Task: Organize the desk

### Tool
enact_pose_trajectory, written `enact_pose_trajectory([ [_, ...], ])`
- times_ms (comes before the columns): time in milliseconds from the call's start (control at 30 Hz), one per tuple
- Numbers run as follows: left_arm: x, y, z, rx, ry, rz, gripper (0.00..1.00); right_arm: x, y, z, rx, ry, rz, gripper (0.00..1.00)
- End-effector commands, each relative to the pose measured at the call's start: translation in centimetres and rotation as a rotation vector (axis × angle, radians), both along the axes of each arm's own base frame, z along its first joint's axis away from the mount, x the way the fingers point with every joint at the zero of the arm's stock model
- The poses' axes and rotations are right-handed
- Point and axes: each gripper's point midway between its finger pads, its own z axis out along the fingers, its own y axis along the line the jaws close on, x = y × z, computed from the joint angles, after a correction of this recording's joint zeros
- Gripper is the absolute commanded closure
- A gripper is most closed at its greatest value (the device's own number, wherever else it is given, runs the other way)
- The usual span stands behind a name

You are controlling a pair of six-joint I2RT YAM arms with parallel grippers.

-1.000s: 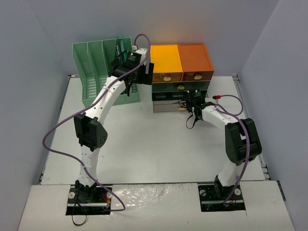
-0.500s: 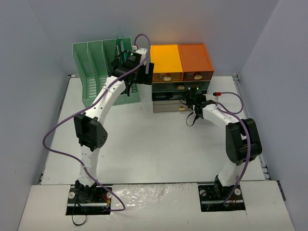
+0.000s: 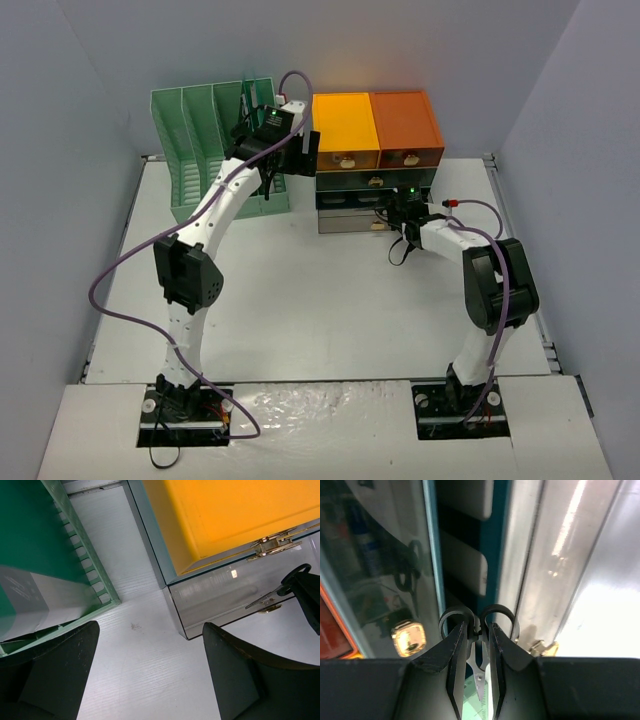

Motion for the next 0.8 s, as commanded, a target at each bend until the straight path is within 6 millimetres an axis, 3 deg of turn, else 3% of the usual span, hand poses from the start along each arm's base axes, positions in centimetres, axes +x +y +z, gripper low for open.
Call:
enact_pose_trajectory([
  [0, -0.9, 0.7, 6.4, -0.042, -0.135, -0.003, 0.18, 1.1, -0.2, 1.9, 0.03, -0.079, -0.02, 1.0],
  [100, -0.9, 0.8, 6.4, -0.041, -0.137, -0.001, 0.18, 1.3, -0.1, 2.2, 0.026, -0.087, -0.012, 0.98],
  [233, -0.9, 0.9, 6.3, -0.037, -0.135, -0.001, 0.18, 1.7, -0.1, 3.0, 0.013, -0.102, 0.01, 0.74],
  [333, -0.9, 0.9, 6.2, -0.035, -0.133, 0.001, 0.18, 1.9, 0.0, 3.7, 0.0, -0.109, 0.019, 0.46],
  [433, -0.9, 0.9, 6.3, -0.035, -0.135, 0.0, 0.18, 1.9, -0.1, 4.3, -0.008, -0.115, 0.022, 0.35],
  [500, -0.9, 0.9, 6.4, -0.037, -0.135, 0.0, 0.18, 2.0, -0.1, 4.9, -0.012, -0.127, 0.028, 0.32],
  [633, -1.0, 0.9, 6.2, -0.035, -0.132, 0.0, 0.18, 2.0, -0.1, 8.3, -0.056, -0.187, 0.066, 0.31],
  [767, -0.9, 0.8, 6.2, -0.036, -0.132, -0.001, 0.18, -0.8, 0.3, 11.1, -0.095, -0.205, 0.123, 0.32],
])
